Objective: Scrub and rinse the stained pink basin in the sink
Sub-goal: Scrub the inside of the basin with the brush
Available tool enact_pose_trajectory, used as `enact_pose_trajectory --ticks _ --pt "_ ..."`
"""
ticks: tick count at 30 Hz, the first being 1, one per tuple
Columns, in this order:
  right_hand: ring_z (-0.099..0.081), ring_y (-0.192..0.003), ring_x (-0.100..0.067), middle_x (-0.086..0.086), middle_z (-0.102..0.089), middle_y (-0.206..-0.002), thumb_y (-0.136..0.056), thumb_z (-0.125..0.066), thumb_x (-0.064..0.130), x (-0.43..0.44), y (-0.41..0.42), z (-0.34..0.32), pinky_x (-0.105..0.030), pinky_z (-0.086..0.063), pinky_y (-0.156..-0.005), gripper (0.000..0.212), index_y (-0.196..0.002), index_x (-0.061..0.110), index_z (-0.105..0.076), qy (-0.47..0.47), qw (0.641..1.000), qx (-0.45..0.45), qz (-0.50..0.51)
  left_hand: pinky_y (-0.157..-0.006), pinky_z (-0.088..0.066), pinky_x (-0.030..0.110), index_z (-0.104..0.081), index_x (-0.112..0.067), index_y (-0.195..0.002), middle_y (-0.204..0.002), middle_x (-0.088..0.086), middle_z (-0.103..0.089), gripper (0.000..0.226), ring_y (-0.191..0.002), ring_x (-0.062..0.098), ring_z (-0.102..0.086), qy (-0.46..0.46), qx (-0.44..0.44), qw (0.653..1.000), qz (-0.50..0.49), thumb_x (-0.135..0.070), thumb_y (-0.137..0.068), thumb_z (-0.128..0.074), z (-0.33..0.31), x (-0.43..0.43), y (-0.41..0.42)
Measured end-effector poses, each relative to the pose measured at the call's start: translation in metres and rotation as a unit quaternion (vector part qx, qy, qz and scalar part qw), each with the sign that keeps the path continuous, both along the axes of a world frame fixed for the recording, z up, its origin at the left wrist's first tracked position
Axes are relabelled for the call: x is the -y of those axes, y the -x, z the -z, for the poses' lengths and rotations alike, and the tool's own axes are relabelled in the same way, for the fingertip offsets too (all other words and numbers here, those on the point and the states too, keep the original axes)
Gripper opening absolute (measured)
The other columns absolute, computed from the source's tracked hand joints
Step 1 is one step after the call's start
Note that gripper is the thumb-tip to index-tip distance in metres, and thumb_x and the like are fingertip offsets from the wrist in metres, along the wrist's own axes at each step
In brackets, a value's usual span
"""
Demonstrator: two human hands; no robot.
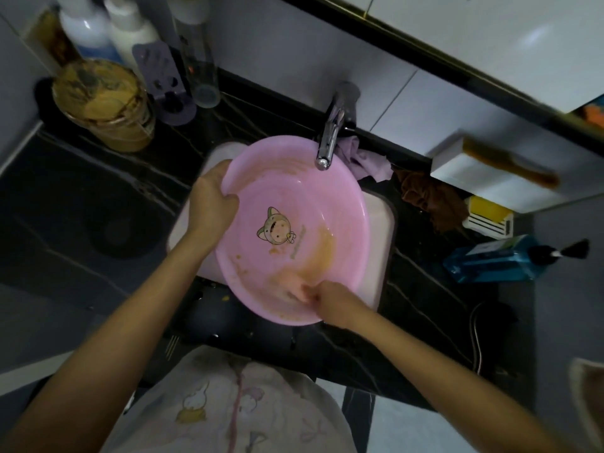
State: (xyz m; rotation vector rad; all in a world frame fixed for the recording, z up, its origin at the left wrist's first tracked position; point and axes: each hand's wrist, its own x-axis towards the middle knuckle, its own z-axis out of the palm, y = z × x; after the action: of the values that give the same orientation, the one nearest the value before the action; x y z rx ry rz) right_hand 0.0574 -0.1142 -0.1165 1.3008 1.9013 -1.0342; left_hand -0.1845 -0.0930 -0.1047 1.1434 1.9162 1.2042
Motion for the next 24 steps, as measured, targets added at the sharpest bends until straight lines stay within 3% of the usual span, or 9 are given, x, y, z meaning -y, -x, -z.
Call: enact_pose_trajectory --ticks 3,5,7,9,11,13,17,20,24 --pt "-0.061 -0.084 -0.023 -0.009 -0.064 -0.087 -0.103 -0.029 0.034 0.021 0.041 0.003 -0.027 -0.047 -0.077 0.04 -0.12 0.016 -0.061 -0.003 0.989 -0.121 0.083 -0.075 -0.047 0.017 -0.059 -0.018 -0.123 -0.102 -0.006 -0.061 0.06 -0.094 0.01 -0.058 -0.008 -0.007 1.0 -0.002 0.014 -0.073 -0.049 0.0 0.0 0.001" --pt "-0.058 -0.075 -0.026 -0.011 -0.055 -0.075 -0.103 -0.031 0.025 0.009 0.056 0.015 -0.031 -0.044 -0.069 0.032 -0.114 0.026 -0.061 -0.065 0.982 -0.153 0.088 -0.074 -0.046 0.012 -0.06 -0.017 -0.123 -0.102 -0.005 -0.061 0.063 -0.094 0.009 -0.058 -0.007 -0.005 1.0 -0.008 0.015 -0.07 -0.048 0.002 0.002 0.004" --pt "-0.061 -0.095 -0.033 -0.025 -0.058 -0.108 -0.1 -0.032 0.018 -0.012 0.058 0.03 -0.039 -0.049 -0.081 0.039 -0.137 0.024 -0.045 -0.119 0.98 -0.123 0.104 -0.075 -0.046 0.011 -0.06 -0.017 -0.122 -0.104 -0.003 -0.063 0.065 -0.095 0.01 -0.059 -0.011 0.01 1.0 -0.017 0.016 -0.067 -0.047 0.004 0.004 0.007" --pt "-0.055 -0.114 -0.036 -0.021 -0.052 -0.131 -0.102 -0.028 0.026 -0.026 0.047 0.039 -0.044 -0.046 -0.095 0.041 -0.138 0.018 -0.044 -0.15 0.965 -0.088 0.198 -0.075 -0.046 0.011 -0.061 -0.017 -0.121 -0.104 -0.002 -0.064 0.064 -0.095 0.01 -0.059 -0.013 0.016 1.0 -0.02 0.016 -0.068 -0.047 0.004 0.006 0.008" --pt "-0.06 -0.1 -0.031 -0.017 -0.062 -0.11 -0.103 -0.024 0.03 -0.01 0.036 0.03 -0.04 -0.048 -0.089 0.042 -0.117 0.008 -0.056 -0.131 0.963 -0.062 0.226 -0.072 -0.045 0.008 -0.06 -0.017 -0.12 -0.102 -0.002 -0.063 0.062 -0.094 0.011 -0.058 -0.011 0.015 0.999 -0.027 0.016 -0.07 -0.047 0.003 0.006 0.006" --pt "-0.061 -0.093 -0.028 -0.015 -0.064 -0.098 -0.103 -0.027 0.023 0.018 0.036 0.015 -0.035 -0.048 -0.084 0.036 -0.108 0.003 -0.057 -0.052 0.982 -0.073 0.166 -0.072 -0.045 0.01 -0.06 -0.018 -0.121 -0.102 -0.004 -0.062 0.062 -0.093 0.011 -0.058 -0.013 0.013 0.999 -0.033 0.016 -0.07 -0.047 0.002 0.006 0.005" --pt "-0.061 -0.084 -0.027 -0.014 -0.06 -0.082 -0.102 -0.031 0.016 0.008 0.067 0.01 -0.037 -0.051 -0.081 0.029 -0.108 0.019 -0.059 -0.073 0.988 -0.109 0.078 -0.072 -0.045 0.011 -0.059 -0.019 -0.122 -0.104 -0.004 -0.062 0.061 -0.095 0.009 -0.057 -0.013 0.011 1.0 -0.026 0.016 -0.072 -0.048 0.0 0.004 0.003" --pt "-0.061 -0.091 -0.03 -0.015 -0.062 -0.099 -0.098 -0.033 0.008 -0.025 0.057 0.024 -0.041 -0.052 -0.077 0.028 -0.121 0.009 -0.049 -0.144 0.975 -0.061 0.155 -0.072 -0.046 0.012 -0.059 -0.02 -0.122 -0.105 -0.002 -0.062 0.06 -0.095 0.01 -0.058 -0.008 0.022 0.999 -0.028 0.015 -0.074 -0.049 0.002 0.006 0.003" --pt "-0.063 -0.092 -0.028 -0.018 -0.064 -0.096 -0.101 -0.031 0.017 0.017 0.063 0.004 -0.038 -0.049 -0.082 0.03 -0.107 0.001 -0.057 -0.049 0.986 -0.079 0.136 -0.076 -0.049 0.02 -0.059 -0.021 -0.123 -0.103 -0.005 -0.062 0.063 -0.094 0.013 -0.059 -0.001 0.021 0.999 -0.039 0.015 -0.072 -0.049 0.005 0.004 0.006"
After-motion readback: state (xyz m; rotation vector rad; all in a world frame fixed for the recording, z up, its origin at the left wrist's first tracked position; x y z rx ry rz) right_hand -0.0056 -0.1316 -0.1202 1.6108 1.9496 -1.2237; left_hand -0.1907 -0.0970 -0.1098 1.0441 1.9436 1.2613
